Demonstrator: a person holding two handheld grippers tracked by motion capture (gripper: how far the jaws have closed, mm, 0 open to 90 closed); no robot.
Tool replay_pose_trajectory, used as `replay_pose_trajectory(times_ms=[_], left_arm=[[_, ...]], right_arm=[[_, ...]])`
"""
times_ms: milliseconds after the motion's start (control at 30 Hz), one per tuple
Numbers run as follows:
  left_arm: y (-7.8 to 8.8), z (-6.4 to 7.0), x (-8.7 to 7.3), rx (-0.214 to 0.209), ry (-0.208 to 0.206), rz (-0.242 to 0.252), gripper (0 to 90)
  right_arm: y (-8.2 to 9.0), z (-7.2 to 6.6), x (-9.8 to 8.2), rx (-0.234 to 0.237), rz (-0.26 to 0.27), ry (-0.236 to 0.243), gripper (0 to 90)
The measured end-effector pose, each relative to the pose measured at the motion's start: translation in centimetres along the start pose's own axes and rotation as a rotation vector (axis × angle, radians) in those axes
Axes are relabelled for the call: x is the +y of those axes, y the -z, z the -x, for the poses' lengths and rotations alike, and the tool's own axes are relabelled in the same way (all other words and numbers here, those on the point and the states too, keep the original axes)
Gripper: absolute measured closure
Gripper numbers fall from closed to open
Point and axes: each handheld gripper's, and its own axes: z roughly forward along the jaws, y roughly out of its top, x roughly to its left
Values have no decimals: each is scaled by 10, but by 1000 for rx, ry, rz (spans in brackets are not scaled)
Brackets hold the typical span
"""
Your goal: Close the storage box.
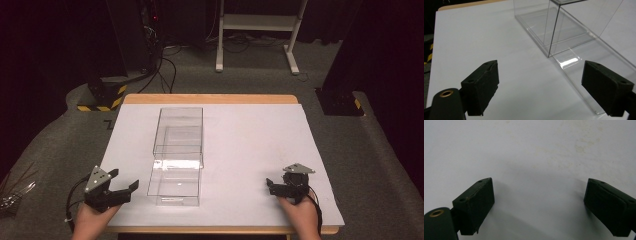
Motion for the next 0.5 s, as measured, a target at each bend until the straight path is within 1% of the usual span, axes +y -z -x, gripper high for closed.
replay_pose_trajectory(times_ms=[100,167,233,500], left_arm=[[3,5,2,-9,-10,13,147],[3,6,3,-11,-16,16,147],[6,9,5,-14,-22,31,147],[12,16,9,-36,-20,63,147]], right_arm=[[0,0,0,0,0,-1,92],[0,0,0,0,0,-1,92],[0,0,0,0,1,2,92],[0,0,0,0,0,1,92]])
